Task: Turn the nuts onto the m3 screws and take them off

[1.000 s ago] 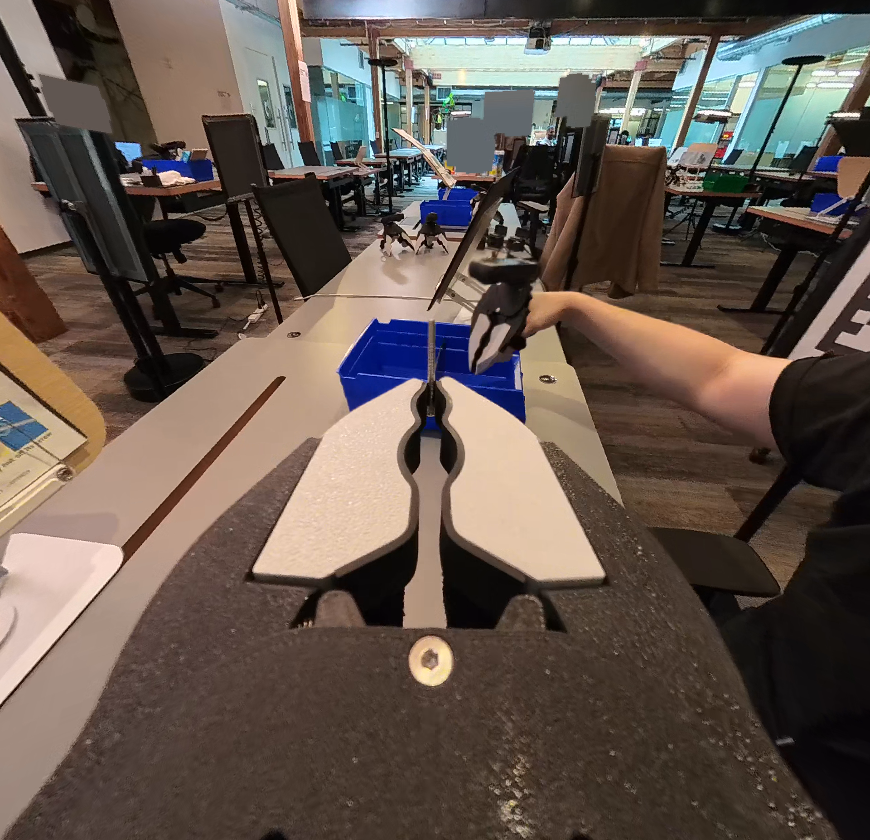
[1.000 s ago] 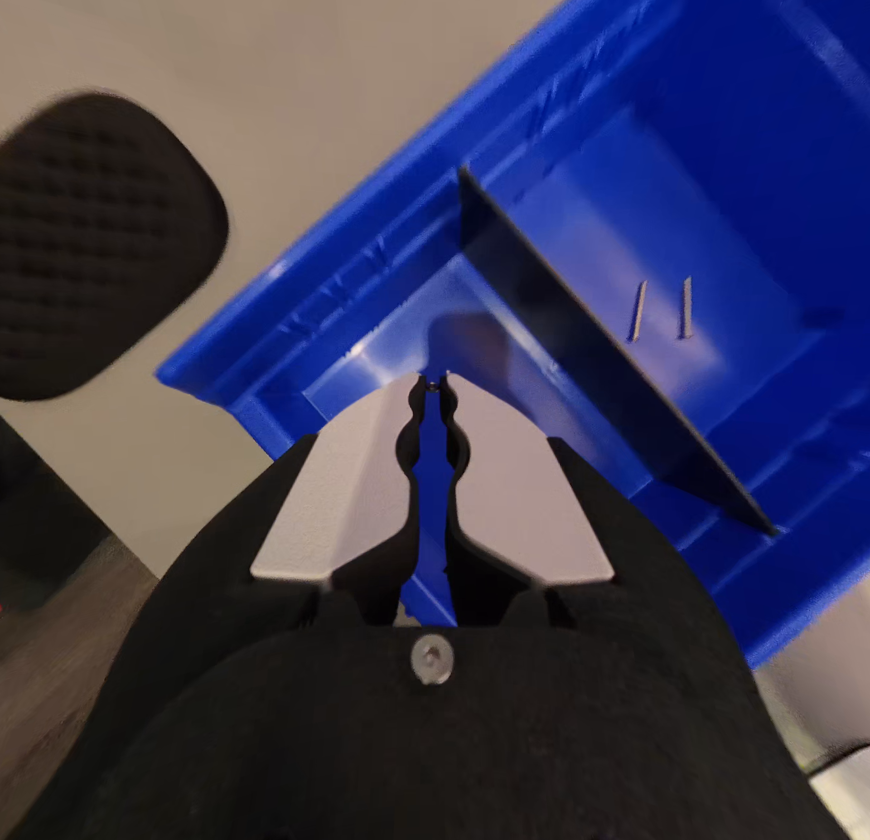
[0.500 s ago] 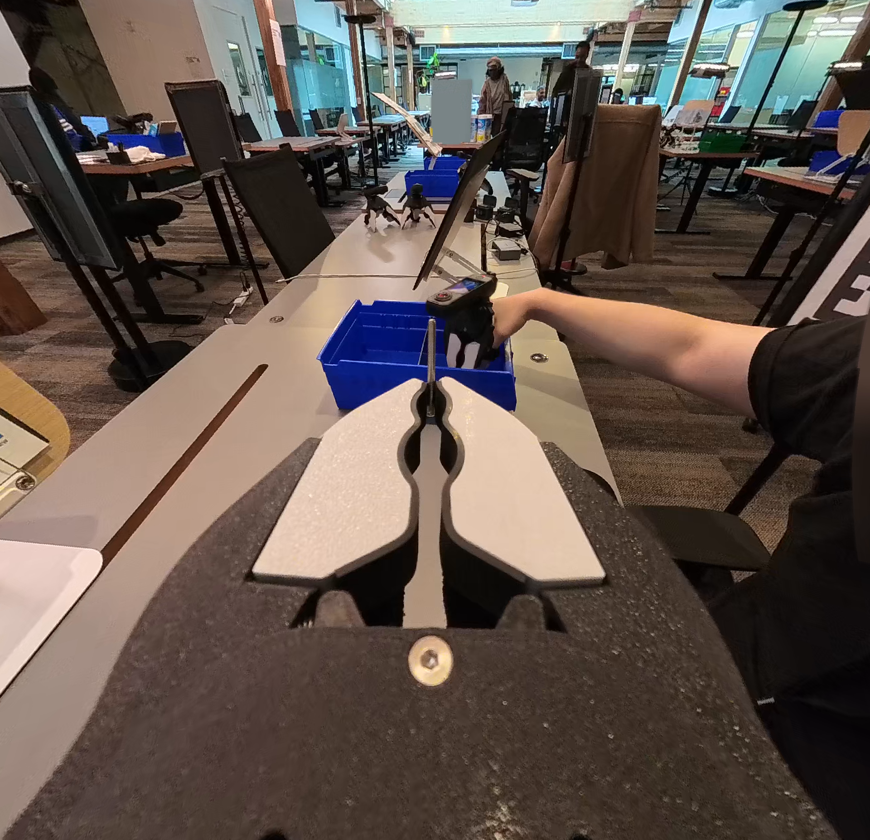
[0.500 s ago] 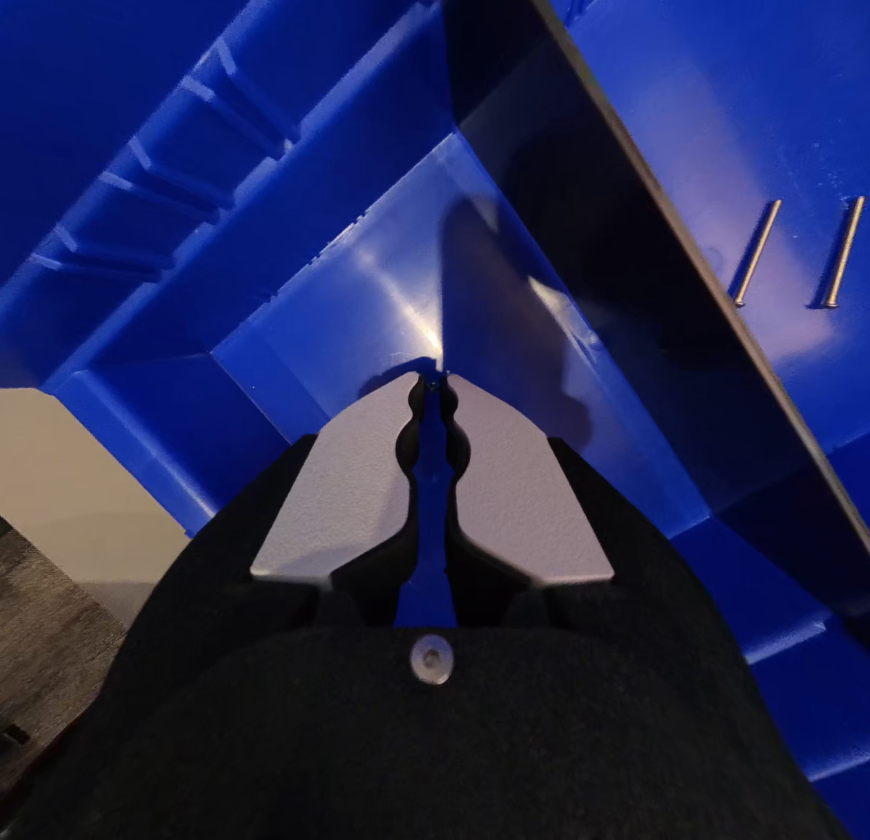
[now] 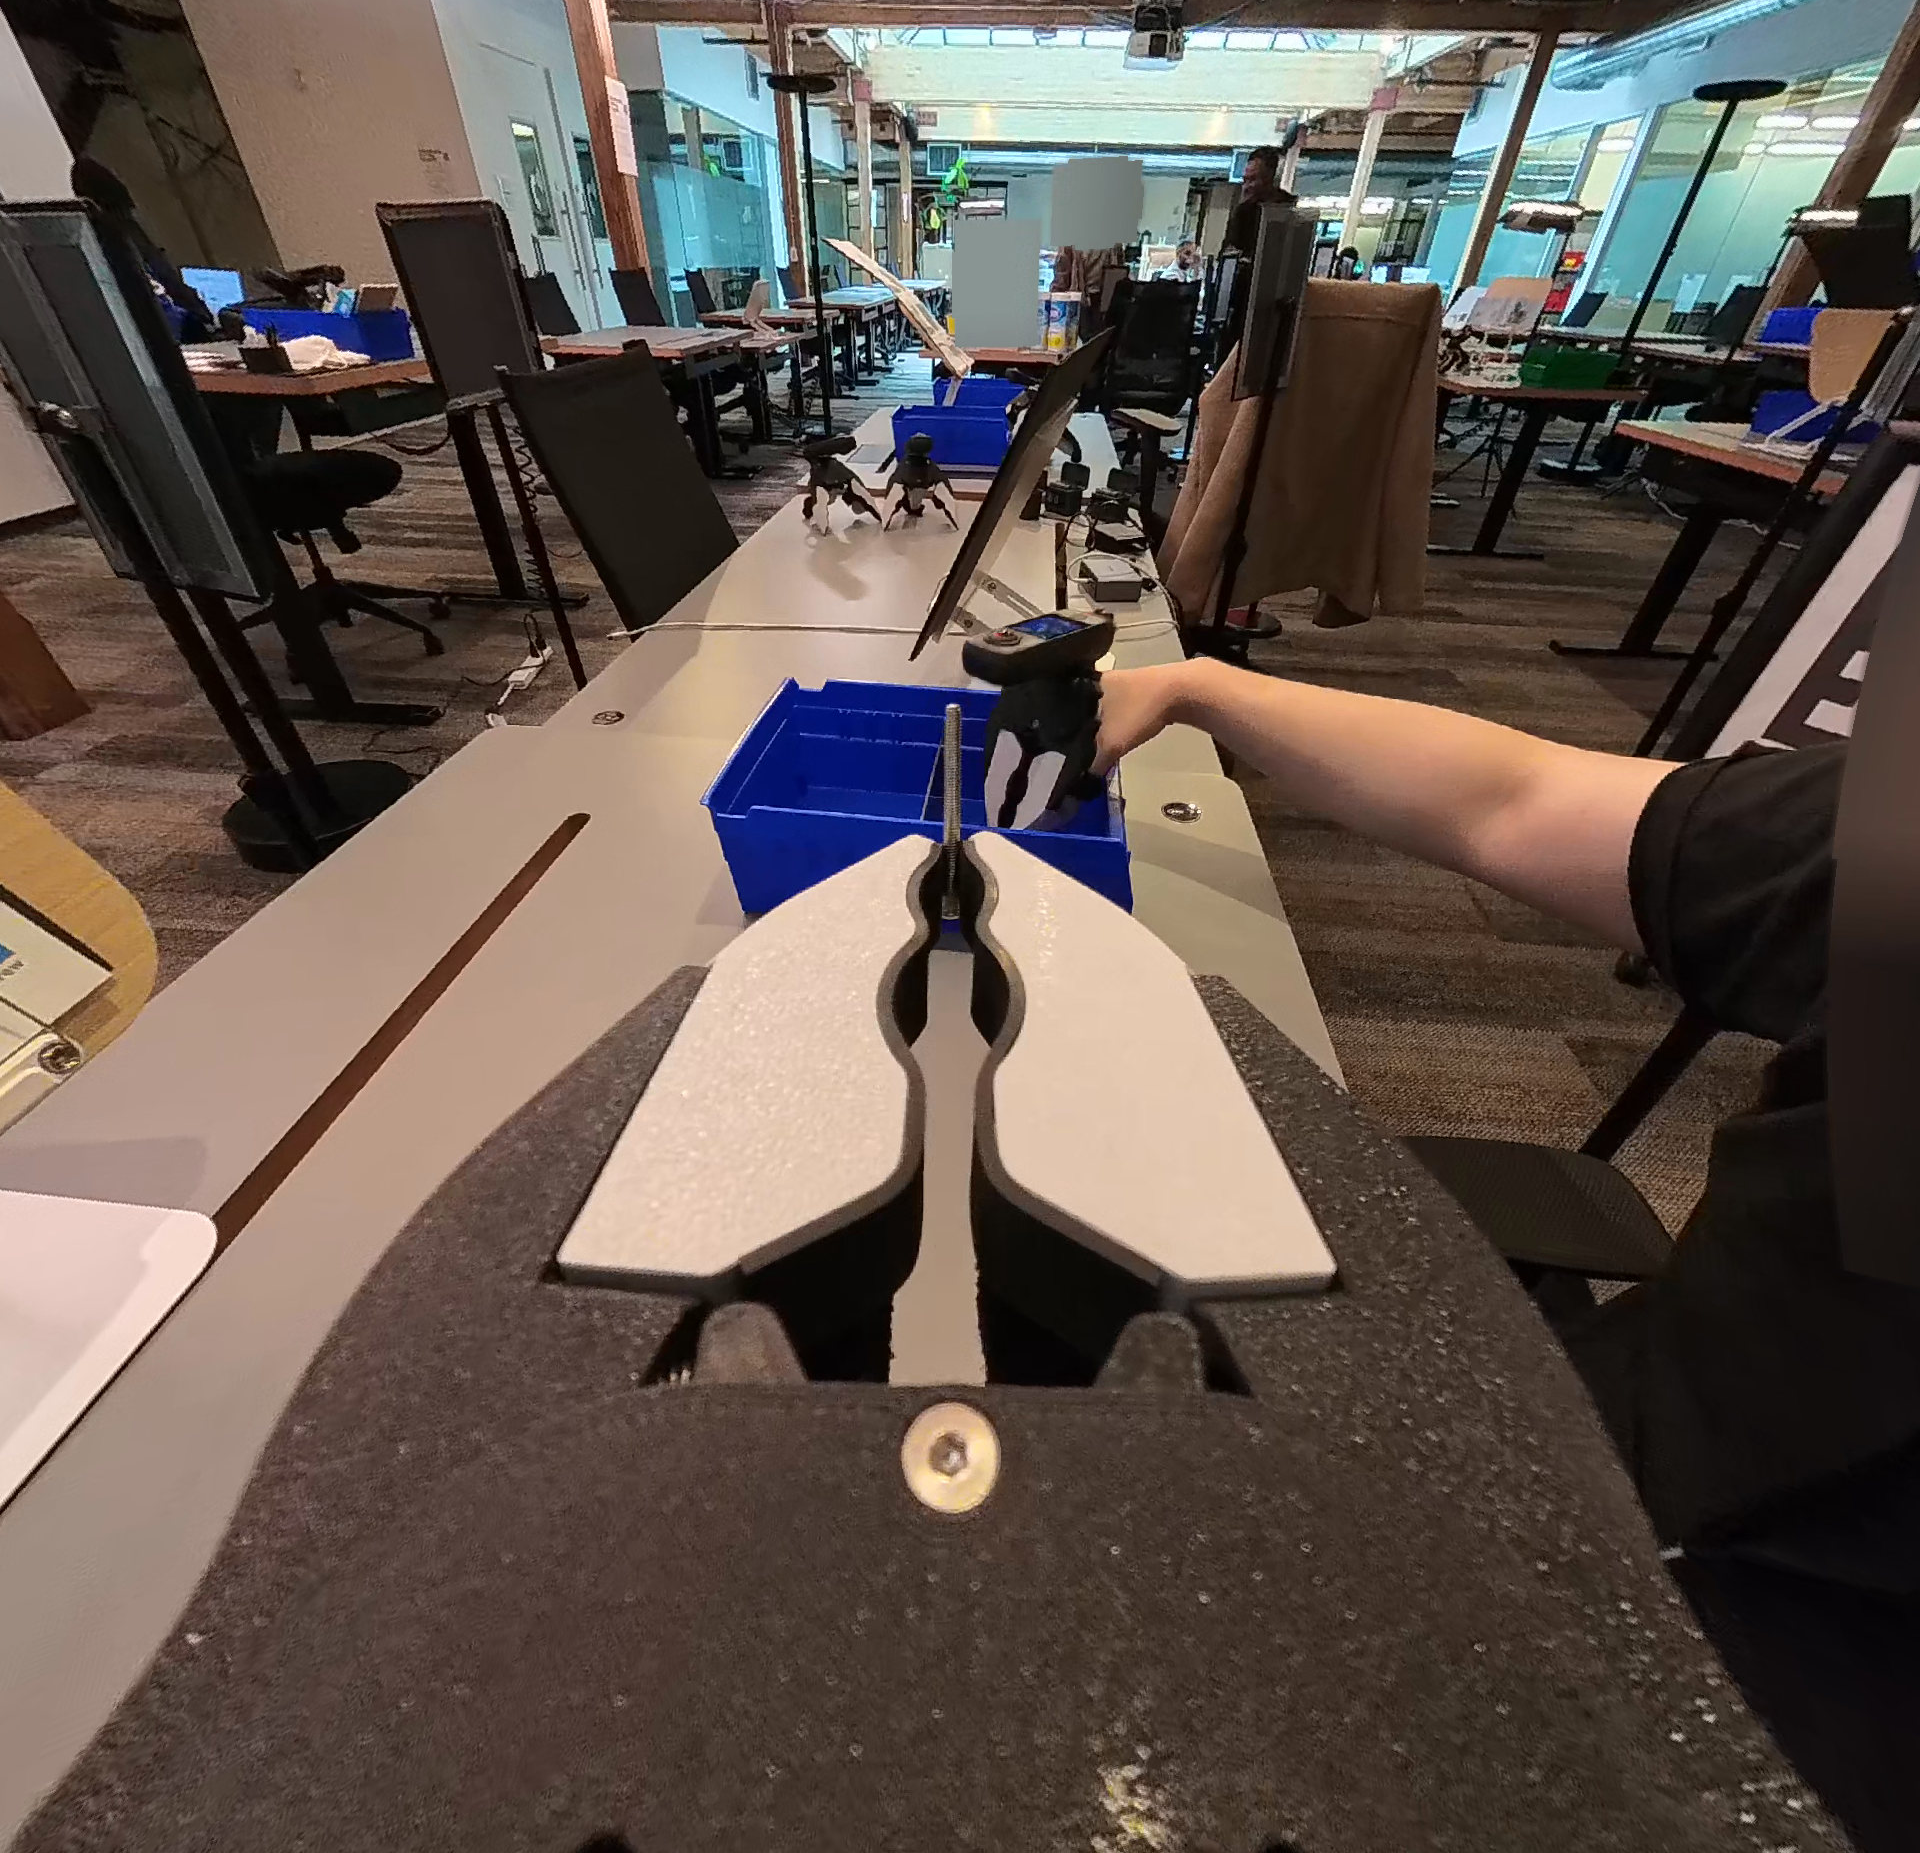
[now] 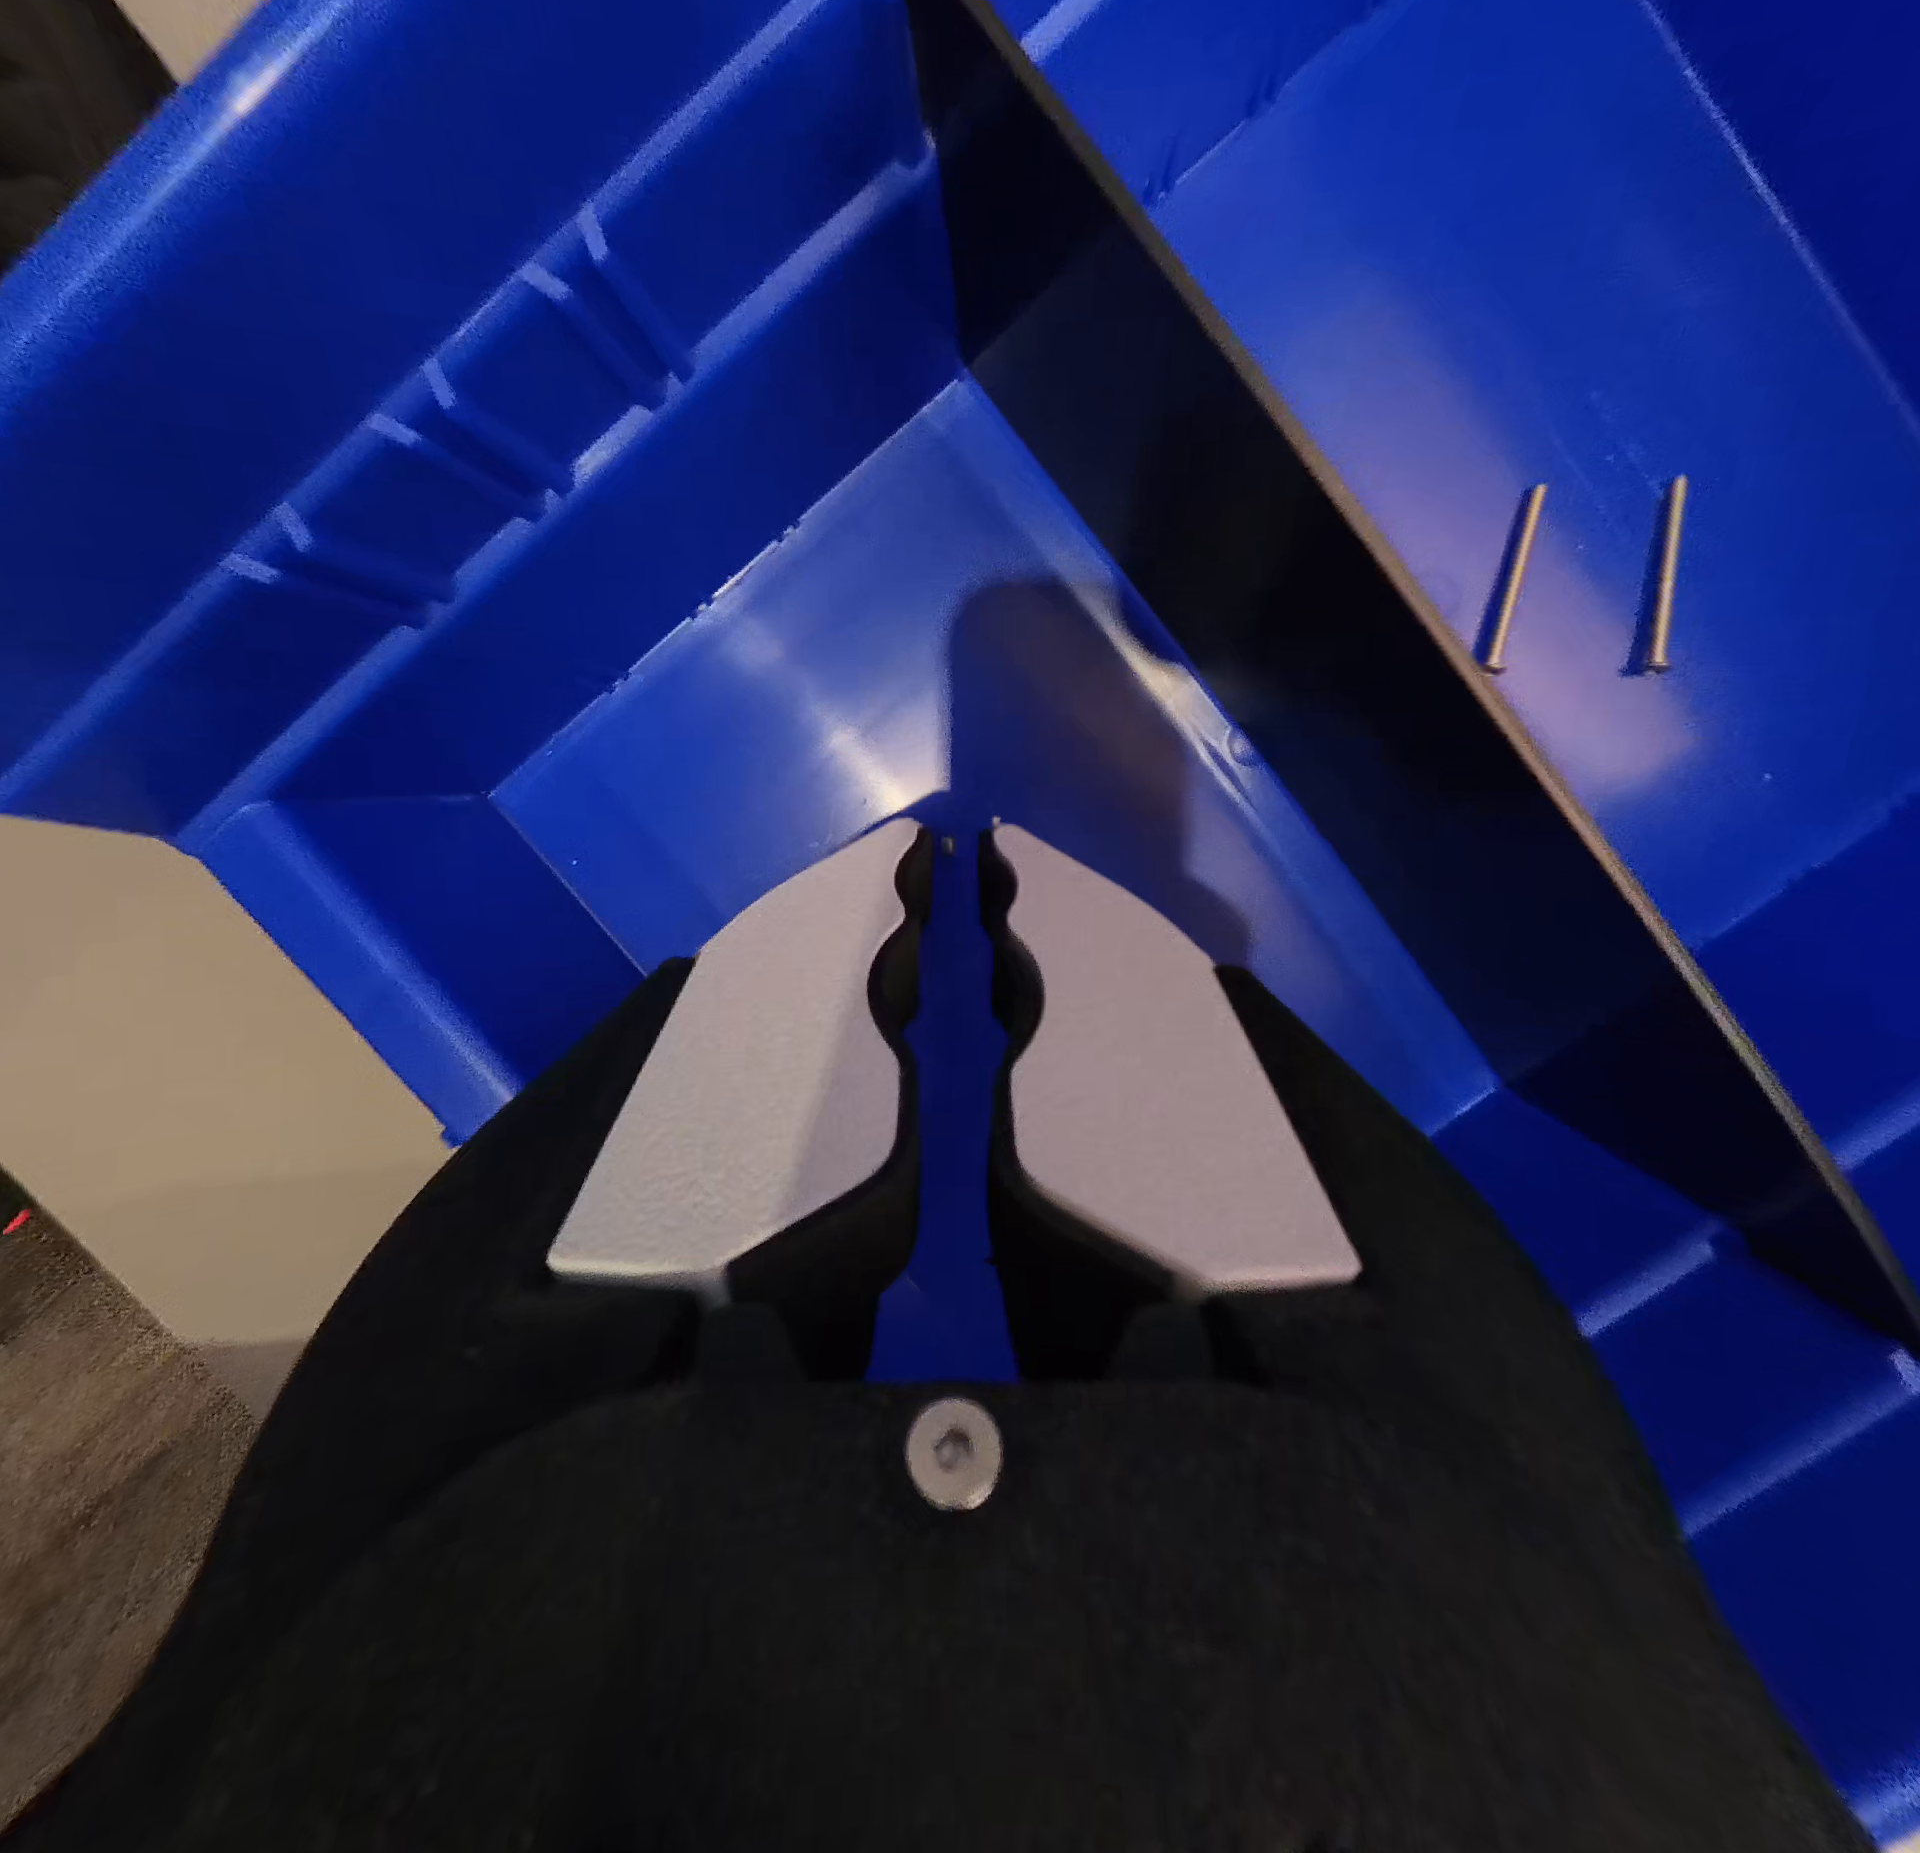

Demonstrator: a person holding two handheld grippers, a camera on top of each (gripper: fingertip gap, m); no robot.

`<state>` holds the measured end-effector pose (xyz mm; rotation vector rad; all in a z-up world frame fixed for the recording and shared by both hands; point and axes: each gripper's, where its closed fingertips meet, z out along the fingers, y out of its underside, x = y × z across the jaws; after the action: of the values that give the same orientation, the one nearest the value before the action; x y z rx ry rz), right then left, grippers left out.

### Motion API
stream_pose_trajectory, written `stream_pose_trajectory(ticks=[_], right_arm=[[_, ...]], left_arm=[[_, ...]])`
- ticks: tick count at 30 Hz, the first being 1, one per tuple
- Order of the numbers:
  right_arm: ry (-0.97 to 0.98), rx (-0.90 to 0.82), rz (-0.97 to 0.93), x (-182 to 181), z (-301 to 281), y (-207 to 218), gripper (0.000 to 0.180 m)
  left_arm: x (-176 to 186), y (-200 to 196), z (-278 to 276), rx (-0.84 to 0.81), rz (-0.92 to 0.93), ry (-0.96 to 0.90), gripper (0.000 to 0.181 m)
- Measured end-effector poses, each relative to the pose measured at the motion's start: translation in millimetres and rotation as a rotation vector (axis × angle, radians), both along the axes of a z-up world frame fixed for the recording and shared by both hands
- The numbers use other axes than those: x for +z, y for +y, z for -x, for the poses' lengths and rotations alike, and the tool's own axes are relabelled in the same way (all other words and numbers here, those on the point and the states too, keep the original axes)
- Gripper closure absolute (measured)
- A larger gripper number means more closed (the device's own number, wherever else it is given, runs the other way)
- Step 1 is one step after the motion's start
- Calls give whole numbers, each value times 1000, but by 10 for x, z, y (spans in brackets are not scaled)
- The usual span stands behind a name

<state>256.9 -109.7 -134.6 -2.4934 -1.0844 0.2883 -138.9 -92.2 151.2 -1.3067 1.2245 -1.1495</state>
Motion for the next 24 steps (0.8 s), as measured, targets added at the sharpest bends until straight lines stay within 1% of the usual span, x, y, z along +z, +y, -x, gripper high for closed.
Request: stream_pose_trajectory(ticks=[1, 4, 6, 8, 11, 13, 16, 18, 20, 24], right_arm=[[4, -3, -4, 26, -1, -4, 171], [26, -12, -55, 201, 17, 13, 171], [63, -17, -135, 469, 78, 50, 171], [88, -10, -249, 857, 190, 94, 170], [115, 48, -464, 1569, 541, 147, 169], [181, 123, -598, 2034, 952, 147, 168], [383, 258, -746, 2593, 1737, 86, 168], [536, 320, -762, 2791, 2243, 43, 168], [670, 364, -731, 2885, 2698, 13, 168], [815, 439, -715, 2986, 3328, -23, 167]], left_arm=[[6, -3, 6, 1, -2, -2, 179], [27, -11, 19, 2, -5, -11, 179], [19, -10, 10, 0, -3, -9, 179], [0, -8, -23, -6, 3, -8, 179], [-53, -2, -104, -22, 15, -1, 179], [-79, 10, -163, -31, 24, -8, 179], [-121, 18, -221, -44, 43, -7, 179], [-131, 26, -228, -41, 45, -8, 179], [-120, 15, -216, -43, 43, -11, 179], [-64, -9, -175, -45, 37, -31, 179]])
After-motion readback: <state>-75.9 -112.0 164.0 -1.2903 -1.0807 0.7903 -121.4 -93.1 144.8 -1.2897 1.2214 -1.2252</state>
